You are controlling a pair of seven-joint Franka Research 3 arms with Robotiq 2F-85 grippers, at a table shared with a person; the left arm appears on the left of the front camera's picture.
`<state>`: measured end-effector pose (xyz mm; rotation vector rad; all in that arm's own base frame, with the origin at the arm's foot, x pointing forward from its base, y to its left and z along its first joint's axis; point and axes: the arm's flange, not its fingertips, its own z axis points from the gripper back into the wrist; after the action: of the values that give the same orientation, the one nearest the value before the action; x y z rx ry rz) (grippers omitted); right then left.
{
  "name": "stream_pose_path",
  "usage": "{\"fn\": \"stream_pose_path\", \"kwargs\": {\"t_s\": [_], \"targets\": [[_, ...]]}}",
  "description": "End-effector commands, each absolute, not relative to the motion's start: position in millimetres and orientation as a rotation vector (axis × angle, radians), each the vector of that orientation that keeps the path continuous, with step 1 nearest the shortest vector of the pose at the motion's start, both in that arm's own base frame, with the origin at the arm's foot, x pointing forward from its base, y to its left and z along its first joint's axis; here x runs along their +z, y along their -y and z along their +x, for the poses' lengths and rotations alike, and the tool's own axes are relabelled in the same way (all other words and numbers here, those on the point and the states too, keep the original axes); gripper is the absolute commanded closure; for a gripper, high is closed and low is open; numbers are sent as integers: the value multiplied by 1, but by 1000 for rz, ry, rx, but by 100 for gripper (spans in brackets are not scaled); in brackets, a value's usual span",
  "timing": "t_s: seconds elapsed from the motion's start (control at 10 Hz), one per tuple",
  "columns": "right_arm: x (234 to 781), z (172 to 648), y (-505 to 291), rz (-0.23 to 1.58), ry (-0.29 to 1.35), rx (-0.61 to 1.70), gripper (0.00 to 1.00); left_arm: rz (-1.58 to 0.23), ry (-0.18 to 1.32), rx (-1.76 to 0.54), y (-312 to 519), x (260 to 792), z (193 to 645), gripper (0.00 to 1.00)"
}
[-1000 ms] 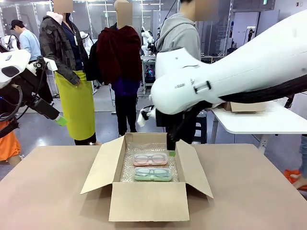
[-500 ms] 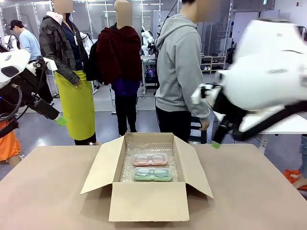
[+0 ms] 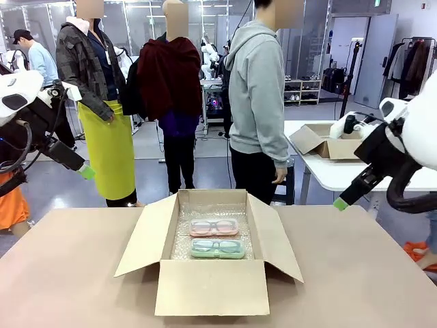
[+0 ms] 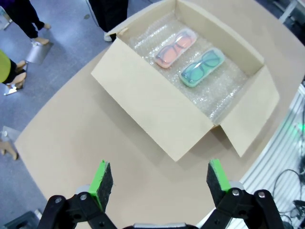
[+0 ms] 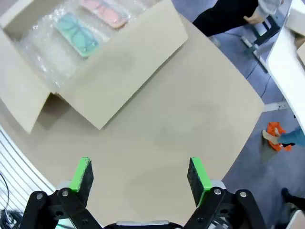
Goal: Pack the glasses set securely to prepare it for shipping.
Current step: Position the Package Box on the left side of the table.
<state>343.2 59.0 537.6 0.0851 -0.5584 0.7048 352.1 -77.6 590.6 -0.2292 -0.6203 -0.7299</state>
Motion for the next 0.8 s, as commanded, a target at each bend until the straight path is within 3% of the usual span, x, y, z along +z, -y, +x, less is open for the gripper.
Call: {"fn": "stream_pose_path", "kwargs": {"t_s": [0.0, 0.1, 0.7], "targets": [[495, 332, -53, 175, 630, 655, 0, -235, 626, -738, 76, 593, 352, 0], [538, 343, -59, 85, 558, 705, 0, -235, 626, -738, 76, 593, 352, 0], [538, 343, -59, 85, 558, 705, 0, -229, 620, -730, 78, 591, 352, 0]]}}
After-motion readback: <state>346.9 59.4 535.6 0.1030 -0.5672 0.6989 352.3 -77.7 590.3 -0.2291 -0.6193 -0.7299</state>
